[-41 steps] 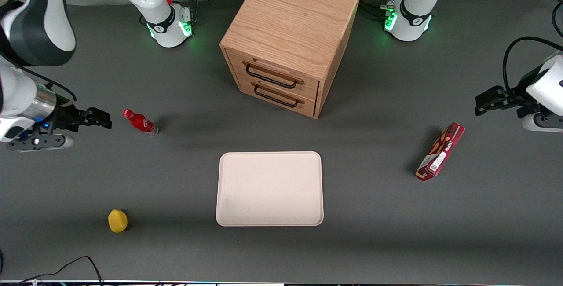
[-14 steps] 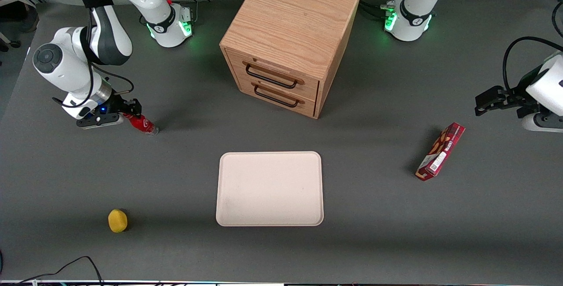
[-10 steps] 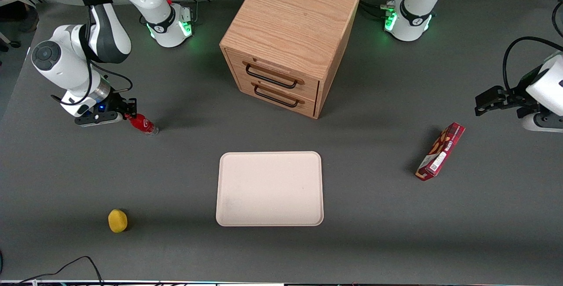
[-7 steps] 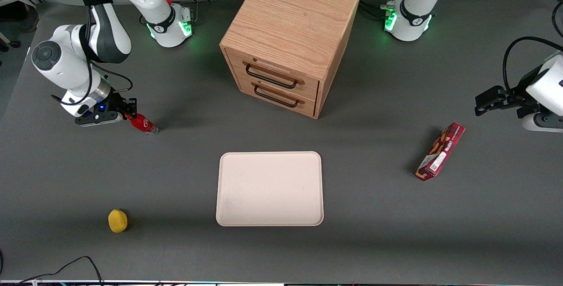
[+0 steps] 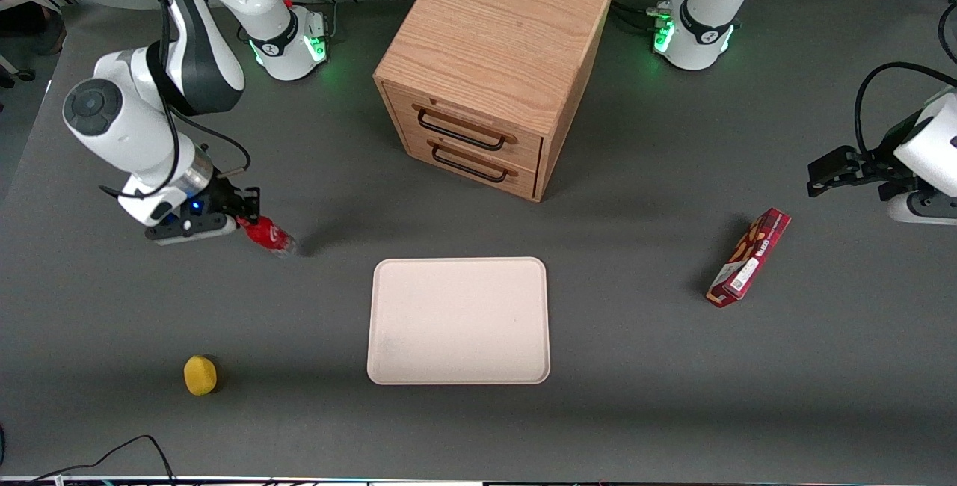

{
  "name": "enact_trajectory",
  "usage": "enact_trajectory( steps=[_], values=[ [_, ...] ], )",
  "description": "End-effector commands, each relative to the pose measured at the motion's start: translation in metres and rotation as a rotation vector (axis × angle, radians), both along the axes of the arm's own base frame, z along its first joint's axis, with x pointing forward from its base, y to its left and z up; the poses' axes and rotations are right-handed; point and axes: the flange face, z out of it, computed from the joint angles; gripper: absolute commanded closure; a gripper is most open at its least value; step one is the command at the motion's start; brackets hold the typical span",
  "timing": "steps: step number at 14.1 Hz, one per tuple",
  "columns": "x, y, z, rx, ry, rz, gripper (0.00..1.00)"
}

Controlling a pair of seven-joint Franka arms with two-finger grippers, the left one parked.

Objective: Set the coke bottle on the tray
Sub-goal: 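Carry the held bottle over to the white tray's edge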

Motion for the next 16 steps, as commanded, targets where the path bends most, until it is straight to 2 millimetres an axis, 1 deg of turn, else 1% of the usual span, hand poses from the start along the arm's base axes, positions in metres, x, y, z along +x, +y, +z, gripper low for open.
enact_trajectory(
  steps=[1, 3, 4, 5, 6, 7, 8, 10, 13, 15, 16],
  values=[
    [0.074, 0.065, 0.01, 0.11, 0.017, -0.093, 1.0],
    [0.097, 0.129, 0.014, 0.132, 0.035, -0.105, 1.0],
    [0.107, 0.155, 0.013, 0.121, 0.025, -0.131, 1.0],
    [0.115, 0.175, 0.008, 0.093, 0.002, -0.141, 1.0],
    [0.119, 0.191, 0.0, 0.072, -0.012, -0.133, 1.0],
    [0.126, 0.191, -0.011, 0.058, -0.014, -0.137, 1.0],
    [0.135, 0.184, -0.017, 0.057, -0.019, -0.151, 1.0],
    [0.145, 0.182, -0.025, 0.063, -0.029, -0.144, 1.0],
    [0.154, 0.172, -0.034, 0.056, -0.039, -0.152, 1.0],
    [0.157, 0.172, -0.035, 0.067, -0.058, -0.154, 1.0],
    [0.159, 0.174, -0.041, 0.072, -0.061, -0.154, 1.0]
  ],
)
